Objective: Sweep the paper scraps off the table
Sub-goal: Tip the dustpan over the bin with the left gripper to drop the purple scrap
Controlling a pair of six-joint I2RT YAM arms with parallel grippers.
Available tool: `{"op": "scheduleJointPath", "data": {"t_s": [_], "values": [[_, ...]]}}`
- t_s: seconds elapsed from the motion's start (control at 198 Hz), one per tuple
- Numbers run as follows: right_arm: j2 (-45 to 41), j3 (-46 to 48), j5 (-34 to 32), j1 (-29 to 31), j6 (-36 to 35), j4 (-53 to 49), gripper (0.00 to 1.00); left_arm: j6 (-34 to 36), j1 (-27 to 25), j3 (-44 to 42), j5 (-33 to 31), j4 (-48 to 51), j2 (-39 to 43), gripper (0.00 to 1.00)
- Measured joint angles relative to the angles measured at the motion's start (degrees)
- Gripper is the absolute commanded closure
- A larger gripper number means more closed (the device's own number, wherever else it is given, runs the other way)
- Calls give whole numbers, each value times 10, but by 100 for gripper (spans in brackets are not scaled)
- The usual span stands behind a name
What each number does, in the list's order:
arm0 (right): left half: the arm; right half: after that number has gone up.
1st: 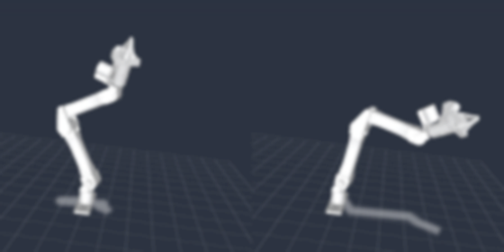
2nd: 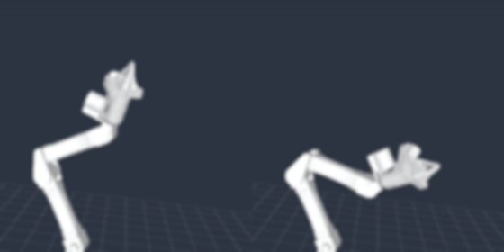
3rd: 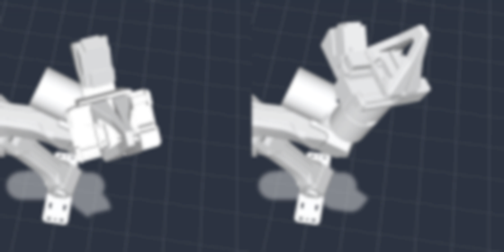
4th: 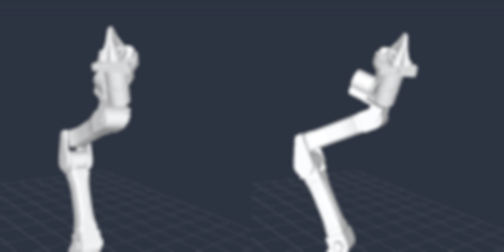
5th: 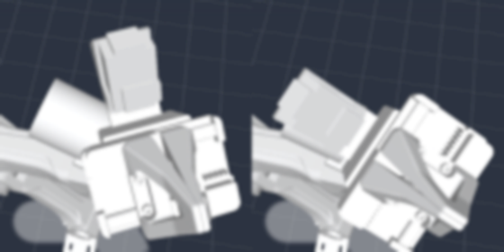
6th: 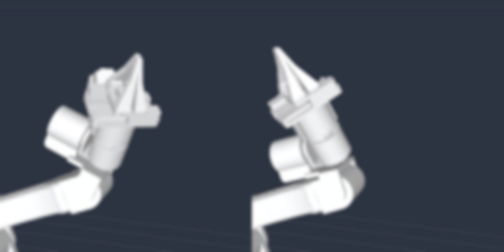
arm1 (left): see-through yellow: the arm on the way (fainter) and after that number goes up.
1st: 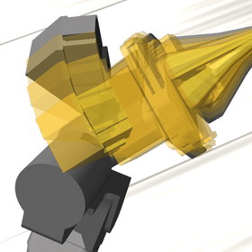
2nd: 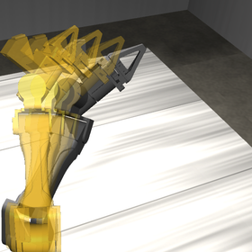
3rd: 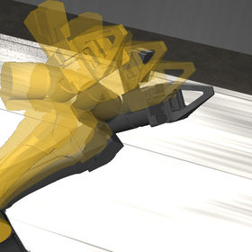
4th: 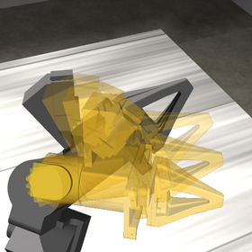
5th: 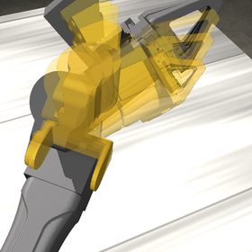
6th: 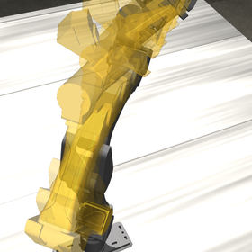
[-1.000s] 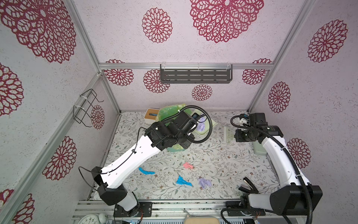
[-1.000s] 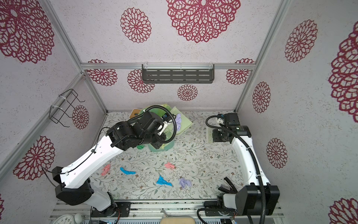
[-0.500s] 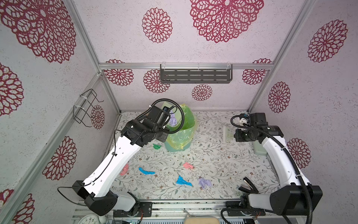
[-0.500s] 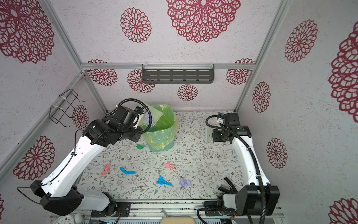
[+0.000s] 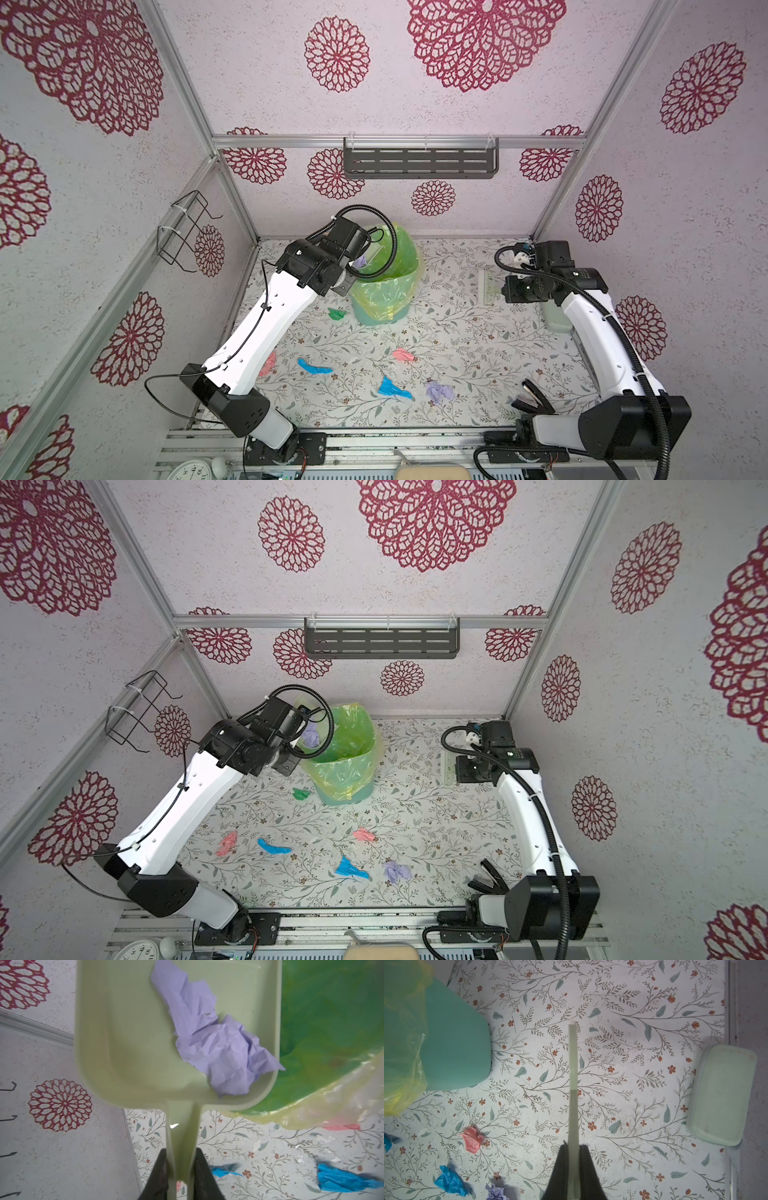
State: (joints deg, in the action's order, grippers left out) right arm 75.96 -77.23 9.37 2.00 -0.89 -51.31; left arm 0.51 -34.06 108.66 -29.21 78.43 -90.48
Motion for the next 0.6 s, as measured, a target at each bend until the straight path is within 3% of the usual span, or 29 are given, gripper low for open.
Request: {"op": "scheduleJointPath", "data": {"t_s": [0.307, 0.605], "values": [[20, -22, 7, -1, -5, -3, 100, 47, -10, 36, -69, 28, -28, 89], [33, -32, 25, -1, -6, -4, 100, 88, -63, 23, -154, 18, -30, 90]]}}
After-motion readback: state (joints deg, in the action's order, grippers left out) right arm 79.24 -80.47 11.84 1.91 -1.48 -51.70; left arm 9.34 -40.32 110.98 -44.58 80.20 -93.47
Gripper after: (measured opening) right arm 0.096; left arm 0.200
